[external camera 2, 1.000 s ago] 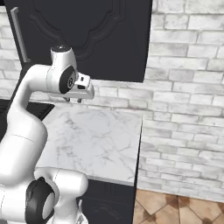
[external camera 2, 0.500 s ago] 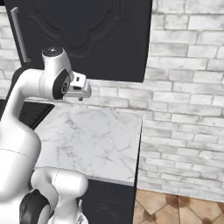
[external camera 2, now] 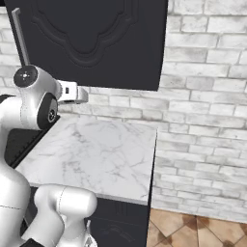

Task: The dining table condiment station is running low on ketchup. Refill the condiment station by opening the cabinet and taking the ketchup from the cabinet and placing it on the dining table.

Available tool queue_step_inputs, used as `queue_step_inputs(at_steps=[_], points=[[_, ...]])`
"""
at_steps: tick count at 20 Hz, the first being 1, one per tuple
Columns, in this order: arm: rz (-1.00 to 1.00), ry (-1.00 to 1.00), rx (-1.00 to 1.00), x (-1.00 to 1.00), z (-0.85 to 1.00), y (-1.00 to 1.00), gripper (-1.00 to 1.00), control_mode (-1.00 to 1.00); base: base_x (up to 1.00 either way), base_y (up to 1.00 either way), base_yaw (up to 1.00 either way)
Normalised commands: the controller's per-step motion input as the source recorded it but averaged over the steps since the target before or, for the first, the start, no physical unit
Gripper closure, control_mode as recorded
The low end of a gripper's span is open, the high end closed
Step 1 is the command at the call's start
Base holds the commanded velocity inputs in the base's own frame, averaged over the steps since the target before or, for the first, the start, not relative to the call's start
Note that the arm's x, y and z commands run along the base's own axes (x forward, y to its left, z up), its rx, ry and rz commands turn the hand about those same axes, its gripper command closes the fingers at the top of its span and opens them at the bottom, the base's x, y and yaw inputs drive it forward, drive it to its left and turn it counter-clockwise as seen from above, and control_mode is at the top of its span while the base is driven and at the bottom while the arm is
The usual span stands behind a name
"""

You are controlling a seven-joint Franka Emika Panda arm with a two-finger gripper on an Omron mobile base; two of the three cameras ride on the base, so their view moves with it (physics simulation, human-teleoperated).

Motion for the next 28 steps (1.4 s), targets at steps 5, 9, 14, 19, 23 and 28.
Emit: queue_step_inputs(at_steps=[5,9,14,19,23,28], points=[[0.00,-0.46,-0.11,-0.05,0.43,0.57,-1.00,-1.00,0.00,0.00,0.00],[-0.01,-0.40,-0.10,-0.06,0.43,0.75,-1.00,-1.00,0.00,0.00,0.00],[0.00,-0.34,-0.02,-0.19,0.30,0.66,-1.00,-1.00,0.00,0.00,0.00],[0.00,-0.31,0.00,-0.31,0.11,0.18,-1.00,-1.00,0.00,0.00,0.00],[0.00,-0.11,0.01,-0.08,0.00,0.00,-1.00,-1.00,0.00,0.00,0.00],[0.00,0.00,0.00,0.00,0.03,0.13,-1.00,-1.00,0.00,0.00,0.00]])
